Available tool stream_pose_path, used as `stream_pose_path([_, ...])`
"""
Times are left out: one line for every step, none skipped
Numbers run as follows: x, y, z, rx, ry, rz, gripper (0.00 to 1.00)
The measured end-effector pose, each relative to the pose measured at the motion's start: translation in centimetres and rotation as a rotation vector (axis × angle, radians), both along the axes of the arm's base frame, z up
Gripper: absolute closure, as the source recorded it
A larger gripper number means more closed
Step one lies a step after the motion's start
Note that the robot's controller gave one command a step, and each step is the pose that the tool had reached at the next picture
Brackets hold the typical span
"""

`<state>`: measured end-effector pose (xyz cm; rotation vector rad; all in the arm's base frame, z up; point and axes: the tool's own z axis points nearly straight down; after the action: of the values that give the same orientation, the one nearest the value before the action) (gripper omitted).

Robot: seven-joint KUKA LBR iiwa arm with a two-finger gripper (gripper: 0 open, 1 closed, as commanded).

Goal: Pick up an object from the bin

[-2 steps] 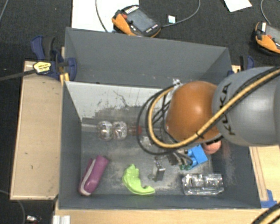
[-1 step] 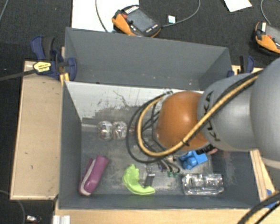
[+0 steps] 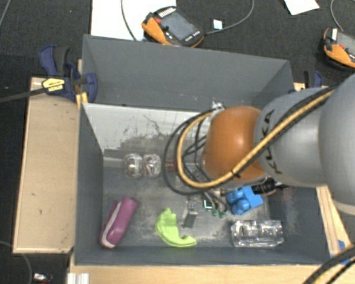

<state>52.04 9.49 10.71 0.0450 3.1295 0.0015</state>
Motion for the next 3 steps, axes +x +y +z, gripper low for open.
stream_pose_path([0.0,0.0,0.0,0.0,0.0,-0.004,0.0])
stream_pose_path([-1.5,0.7,-3.3,0.0,-0.005,0.072,0.0])
stream_pose_path([-0.1,0.9,-2.9,-0.002,-0.008,0.214,0.0])
